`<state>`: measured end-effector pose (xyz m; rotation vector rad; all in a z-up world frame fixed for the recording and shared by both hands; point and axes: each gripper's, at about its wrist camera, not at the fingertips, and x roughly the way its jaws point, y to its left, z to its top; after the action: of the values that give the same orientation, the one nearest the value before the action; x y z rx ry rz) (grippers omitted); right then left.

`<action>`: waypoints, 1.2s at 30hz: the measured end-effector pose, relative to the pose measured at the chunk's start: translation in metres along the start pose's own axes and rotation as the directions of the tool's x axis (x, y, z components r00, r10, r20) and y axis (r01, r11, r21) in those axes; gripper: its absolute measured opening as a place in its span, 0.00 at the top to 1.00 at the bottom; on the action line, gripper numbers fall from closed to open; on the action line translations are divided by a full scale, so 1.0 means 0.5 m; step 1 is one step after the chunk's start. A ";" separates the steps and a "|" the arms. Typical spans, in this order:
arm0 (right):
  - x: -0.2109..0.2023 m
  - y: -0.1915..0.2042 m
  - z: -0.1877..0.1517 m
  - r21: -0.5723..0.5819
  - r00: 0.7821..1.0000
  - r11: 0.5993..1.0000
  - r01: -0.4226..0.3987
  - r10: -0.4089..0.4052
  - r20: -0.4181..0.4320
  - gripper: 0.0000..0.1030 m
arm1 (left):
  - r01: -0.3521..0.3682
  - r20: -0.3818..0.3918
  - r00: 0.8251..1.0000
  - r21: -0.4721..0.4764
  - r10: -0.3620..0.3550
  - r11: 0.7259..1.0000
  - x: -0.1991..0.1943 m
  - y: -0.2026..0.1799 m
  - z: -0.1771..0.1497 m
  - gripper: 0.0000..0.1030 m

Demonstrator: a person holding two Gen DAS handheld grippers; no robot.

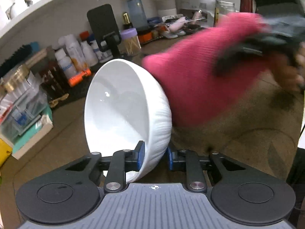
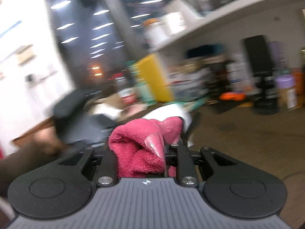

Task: Clean bowl

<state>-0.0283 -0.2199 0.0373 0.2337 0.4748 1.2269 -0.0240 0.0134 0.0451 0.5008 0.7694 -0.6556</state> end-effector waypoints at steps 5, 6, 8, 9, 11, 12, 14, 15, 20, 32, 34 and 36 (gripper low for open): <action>0.027 0.085 0.003 -0.248 0.996 0.966 0.068 -0.079 -0.037 0.78 | 0.000 -0.005 1.000 -0.011 -0.001 1.000 -0.001 0.002 0.001 0.76; 0.033 0.079 0.010 -0.268 0.992 0.957 0.113 -0.125 -0.027 0.78 | 0.001 -0.003 1.000 -0.018 -0.002 1.000 -0.002 0.004 -0.001 0.75; 0.043 0.051 0.029 -0.299 0.968 0.923 0.243 -0.253 0.007 0.78 | 0.003 0.004 1.000 -0.022 -0.003 1.000 -0.002 0.006 0.000 0.75; 0.048 0.031 0.039 -0.309 0.945 0.896 0.318 -0.325 0.029 0.77 | -0.003 0.009 1.000 -0.020 0.003 1.000 -0.002 0.007 0.002 0.73; 0.058 -0.010 0.056 -0.293 0.904 0.858 0.421 -0.425 0.051 0.77 | -0.013 0.015 1.000 -0.014 0.014 1.000 -0.003 0.007 0.005 0.70; 0.063 -0.031 0.063 -0.276 0.885 0.845 0.458 -0.462 0.055 0.77 | -0.033 0.016 0.999 0.002 0.033 0.999 -0.004 0.005 0.009 0.65; 0.070 -0.062 0.068 -0.241 0.866 0.835 0.495 -0.496 0.057 0.77 | -0.079 0.017 0.997 0.032 0.078 0.996 -0.004 0.002 0.014 0.47; 0.071 -0.078 0.064 -0.206 0.864 0.840 0.501 -0.500 0.060 0.77 | -0.113 0.017 0.994 0.045 0.112 0.993 -0.006 0.003 0.016 0.35; 0.050 -0.108 0.051 -0.126 0.870 0.861 0.492 -0.487 0.076 0.77 | -0.151 0.011 0.989 0.049 0.151 0.987 -0.007 0.007 0.017 0.43; 0.042 0.049 -0.013 -0.248 0.989 0.958 0.143 -0.145 0.011 0.77 | -0.073 -0.032 0.997 -0.008 0.073 0.997 0.007 0.010 0.009 0.67; 0.042 0.086 -0.031 -0.277 0.997 0.959 0.057 -0.069 -0.032 0.77 | -0.079 -0.041 0.996 0.005 0.079 0.997 0.011 0.005 0.013 0.67; 0.047 0.110 -0.038 -0.336 0.995 0.940 0.055 -0.078 -0.056 0.77 | -0.086 -0.049 0.995 0.019 0.087 0.996 0.015 0.001 0.017 0.68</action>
<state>-0.0775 -0.1810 0.0386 -0.1140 0.3230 1.2307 -0.0155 0.0056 0.0446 0.5646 0.7852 -0.5711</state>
